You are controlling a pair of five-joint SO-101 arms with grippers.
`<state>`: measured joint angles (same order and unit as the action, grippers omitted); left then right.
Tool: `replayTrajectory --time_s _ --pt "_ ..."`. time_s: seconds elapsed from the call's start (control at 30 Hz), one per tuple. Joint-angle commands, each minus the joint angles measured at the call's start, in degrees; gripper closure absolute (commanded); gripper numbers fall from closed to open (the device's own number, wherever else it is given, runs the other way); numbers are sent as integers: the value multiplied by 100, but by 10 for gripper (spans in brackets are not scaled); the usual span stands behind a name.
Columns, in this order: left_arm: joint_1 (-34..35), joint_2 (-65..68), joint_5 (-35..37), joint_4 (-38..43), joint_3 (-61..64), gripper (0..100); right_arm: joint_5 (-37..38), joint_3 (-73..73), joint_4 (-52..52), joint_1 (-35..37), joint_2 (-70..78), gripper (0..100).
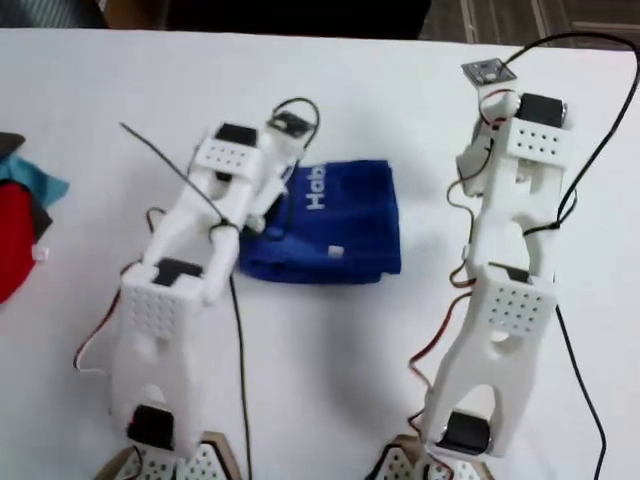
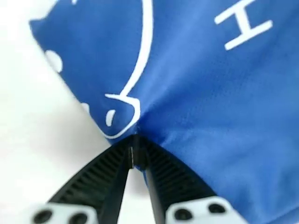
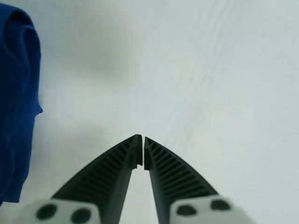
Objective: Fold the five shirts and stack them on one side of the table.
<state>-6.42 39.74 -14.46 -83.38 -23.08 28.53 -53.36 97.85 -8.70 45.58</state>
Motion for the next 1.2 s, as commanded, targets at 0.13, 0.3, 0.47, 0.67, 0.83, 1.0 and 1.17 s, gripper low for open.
replayTrajectory --time_s 0.13,0.3,0.47,0.67,0.83,1.0,1.17 --pt "-167 -360 -35 -9 -13 973 -334 -70 22 523 -523 977" --pt "26 -651 -35 -484 -752 972 -782 -88 22 989 -532 948" --pt "580 -949 0 -791 -1481 972 -800 -70 -75 1508 -470 978" --pt "1626 -941 -18 -756 -1666 972 -1099 26 -251 1877 -391 978" --pt "2119 -932 -26 -791 -1631 972 -1055 -9 -593 1868 207 978" --pt "2259 -932 -70 -791 -1631 972 -1037 -18 -699 1868 884 978" --pt "2233 -923 -255 -756 -1631 972 -1081 -369 -453 1842 919 978"
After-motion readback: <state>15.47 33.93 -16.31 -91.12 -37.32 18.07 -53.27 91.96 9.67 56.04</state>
